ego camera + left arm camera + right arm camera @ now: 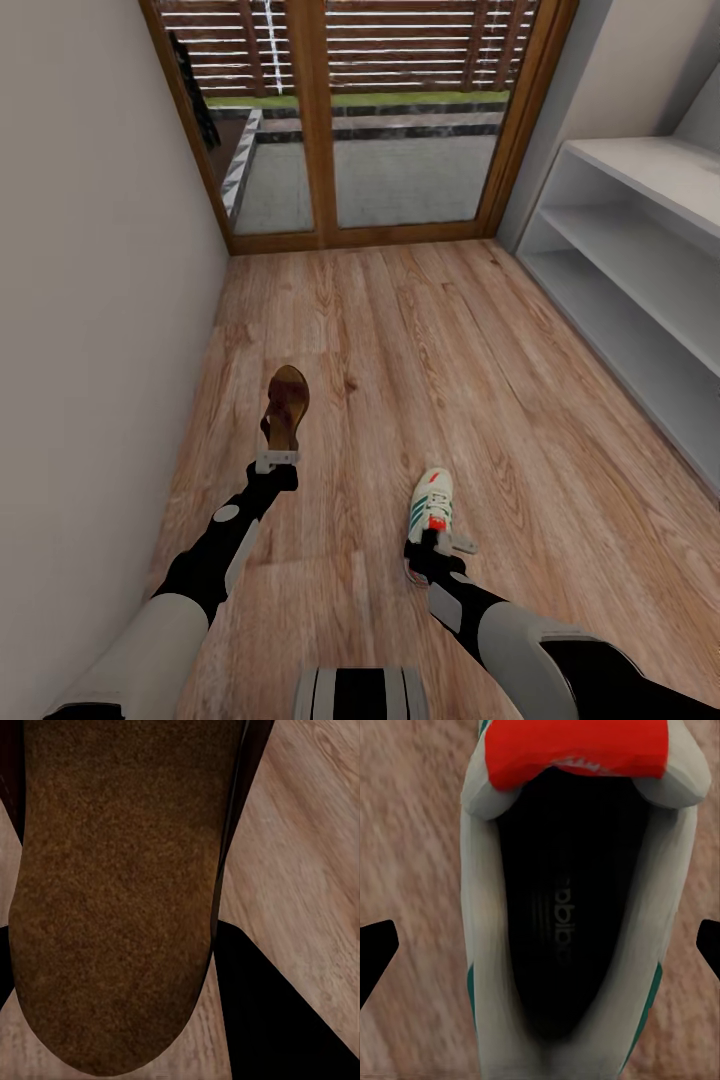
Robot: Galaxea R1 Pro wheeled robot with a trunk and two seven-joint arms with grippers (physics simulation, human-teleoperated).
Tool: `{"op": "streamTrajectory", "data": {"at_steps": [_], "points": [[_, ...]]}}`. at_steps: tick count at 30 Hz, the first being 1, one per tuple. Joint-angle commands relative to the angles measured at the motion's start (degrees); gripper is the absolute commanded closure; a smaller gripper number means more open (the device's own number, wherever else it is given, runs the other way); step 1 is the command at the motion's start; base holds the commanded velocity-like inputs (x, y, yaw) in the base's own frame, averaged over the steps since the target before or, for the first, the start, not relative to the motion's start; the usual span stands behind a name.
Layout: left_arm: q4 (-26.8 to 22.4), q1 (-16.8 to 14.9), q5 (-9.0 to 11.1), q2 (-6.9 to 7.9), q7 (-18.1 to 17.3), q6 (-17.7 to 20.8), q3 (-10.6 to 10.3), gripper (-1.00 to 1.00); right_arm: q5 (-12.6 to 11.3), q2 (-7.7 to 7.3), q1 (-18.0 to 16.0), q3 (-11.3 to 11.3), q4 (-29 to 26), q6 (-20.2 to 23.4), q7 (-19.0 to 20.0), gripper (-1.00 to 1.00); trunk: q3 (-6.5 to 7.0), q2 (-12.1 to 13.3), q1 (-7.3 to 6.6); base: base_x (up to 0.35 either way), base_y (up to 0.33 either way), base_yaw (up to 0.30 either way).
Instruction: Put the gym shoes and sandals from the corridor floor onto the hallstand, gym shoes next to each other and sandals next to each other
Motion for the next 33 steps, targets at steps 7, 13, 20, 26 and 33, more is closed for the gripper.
{"op": "streamTrajectory", "data": {"at_steps": [7, 13, 20, 26, 33], "points": [[0.03, -0.02, -0.15, -0.02, -0.3, -0.15, 0.13, 1.0, -0.1, 0.01, -0.07, -0.3, 0.18, -0.39, -0.01, -1.0, -0.04, -0.02, -0.02, -0.081, 0.0, 0.0], [0.01, -0.02, -0.15, -0.02, -0.3, -0.15, 0.14, 1.0, -0.1, 0.01, -0.07, -0.27, 0.18, -0.39, -0.01, -1.0, -0.04, -0.02, -0.02, -0.018, 0.0, 0.0], [0.01, -0.02, -0.18, -0.02, -0.29, -0.15, 0.15, 1.0, -0.1, 0.01, -0.07, -0.27, 0.18, -0.39, -0.01, -1.0, -0.04, -0.02, -0.02, -0.003, 0.0, 0.0], [0.01, -0.02, -0.16, -0.02, -0.29, -0.15, 0.18, 1.0, -0.1, 0.01, -0.07, -0.26, 0.18, -0.39, -0.01, -1.0, -0.04, -0.02, -0.02, 0.0, 0.0, 0.0], [0.01, -0.02, -0.18, -0.02, -0.29, -0.15, 0.16, 1.0, -0.1, 0.01, -0.07, -0.26, 0.18, -0.39, -0.01, -1.0, -0.04, -0.02, -0.02, 0.0, 0.0, 0.0]]}}
